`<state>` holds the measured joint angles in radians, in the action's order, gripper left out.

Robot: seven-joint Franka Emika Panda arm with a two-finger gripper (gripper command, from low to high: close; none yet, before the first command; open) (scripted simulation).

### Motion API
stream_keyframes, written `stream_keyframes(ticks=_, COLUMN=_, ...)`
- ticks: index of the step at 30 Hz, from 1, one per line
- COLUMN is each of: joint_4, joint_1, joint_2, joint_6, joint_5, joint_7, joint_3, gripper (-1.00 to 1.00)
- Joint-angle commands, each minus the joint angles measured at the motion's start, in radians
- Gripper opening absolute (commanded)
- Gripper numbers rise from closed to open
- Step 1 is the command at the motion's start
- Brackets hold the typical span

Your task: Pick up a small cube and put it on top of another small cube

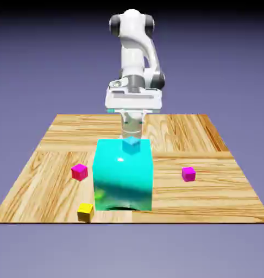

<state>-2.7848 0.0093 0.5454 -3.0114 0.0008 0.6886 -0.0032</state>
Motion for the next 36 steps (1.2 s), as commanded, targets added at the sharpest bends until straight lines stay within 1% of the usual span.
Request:
stream_keyframes(ticks=1, joint_4=0.021, joint_1=-0.002, joint_2=-0.020, joint_6=0.021, joint_5=0.001, joint_7=-0.044, joint_3=-0.003, gripper=0.00)
stream_keyframes(ticks=36, joint_4=0.751, joint_1=-0.082, joint_2=-0.734, joint_6=0.765, joint_5=0.024, joint_7=-1.566, joint_3=-0.094, gripper=0.00)
